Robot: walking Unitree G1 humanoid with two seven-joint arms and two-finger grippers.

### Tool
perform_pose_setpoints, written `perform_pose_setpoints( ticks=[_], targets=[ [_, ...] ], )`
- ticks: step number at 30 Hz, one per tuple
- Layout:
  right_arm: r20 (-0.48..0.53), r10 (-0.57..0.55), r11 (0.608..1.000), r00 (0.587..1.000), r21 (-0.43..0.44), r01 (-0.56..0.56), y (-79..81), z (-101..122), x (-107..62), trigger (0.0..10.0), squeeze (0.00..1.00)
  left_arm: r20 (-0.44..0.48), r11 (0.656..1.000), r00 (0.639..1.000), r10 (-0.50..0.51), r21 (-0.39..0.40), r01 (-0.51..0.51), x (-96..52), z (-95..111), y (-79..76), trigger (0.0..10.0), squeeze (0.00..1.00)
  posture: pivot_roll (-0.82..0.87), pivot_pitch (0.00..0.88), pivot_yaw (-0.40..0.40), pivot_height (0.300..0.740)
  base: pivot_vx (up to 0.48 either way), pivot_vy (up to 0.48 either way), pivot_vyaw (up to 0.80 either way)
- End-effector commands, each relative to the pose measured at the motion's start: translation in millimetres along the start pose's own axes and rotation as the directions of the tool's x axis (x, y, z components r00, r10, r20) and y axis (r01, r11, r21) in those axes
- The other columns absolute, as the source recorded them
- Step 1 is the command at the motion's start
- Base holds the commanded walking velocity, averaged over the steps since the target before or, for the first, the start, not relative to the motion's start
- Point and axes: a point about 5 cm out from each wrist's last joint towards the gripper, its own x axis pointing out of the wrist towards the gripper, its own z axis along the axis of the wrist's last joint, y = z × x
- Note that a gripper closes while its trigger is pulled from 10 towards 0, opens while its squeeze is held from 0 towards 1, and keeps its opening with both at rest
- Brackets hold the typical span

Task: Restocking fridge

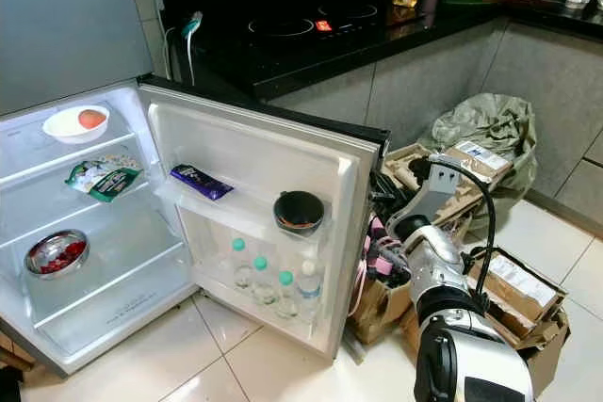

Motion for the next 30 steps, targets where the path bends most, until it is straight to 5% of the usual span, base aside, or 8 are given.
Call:
perform_pose_setpoints(
  ticks=[1, 10, 15, 21, 30],
  targets=[
    [0.008, -0.017, 0.999, 1.000, -0.033, 0.017, 2.5, 5, 4.6, 10.0, 0.00, -0.021, 0.999, 1.000, 0.019, 0.026, -0.018, -4.8, -6, 11.5, 10.0, 0.00, -0.05, 0.011, 0.020, 0.740, 0.000, 0.000, 0.00],
    [0.096, -0.122, 0.992, 0.988, -0.018, 0.124, -33.8, 31, -12.7, 10.0, 0.00, -0.033, 0.999, 0.999, 0.034, 0.036, -0.033, -12.7, -15, 24.7, 10.0, 0.00, -0.03, 0.076, 0.028, 0.740, 0.000, 0.000, 0.00],
    [0.051, -0.195, 0.980, 0.980, -0.040, 0.197, -59.8, 30, -35.1, 10.0, 0.00, -0.043, 0.999, 0.999, 0.012, 0.048, -0.010, -16.0, -19, 28.8, 10.0, 0.00, -0.02, 0.105, 0.038, 0.740, 0.000, 0.000, 0.00],
    [0.051, -0.273, 0.958, 0.961, -0.074, 0.277, -69.3, 34, -40.7, 10.0, 0.00, -0.044, 0.998, 0.999, 0.009, 0.065, -0.006, -18.8, -20, 33.8, 10.0, 0.00, -0.01, 0.131, 0.052, 0.740, 0.000, 0.000, 0.00],
    [0.143, -0.327, 0.944, 0.934, 0.084, 0.318, -59.4, 48, -22.6, 10.0, 0.00, 0.017, 0.995, 1.000, -0.011, 0.095, 0.009, -24.4, -11, 46.5, 10.0, 0.00, 0.08, 0.205, 0.081, 0.740, 0.000, 0.000, 0.00]
  ],
)
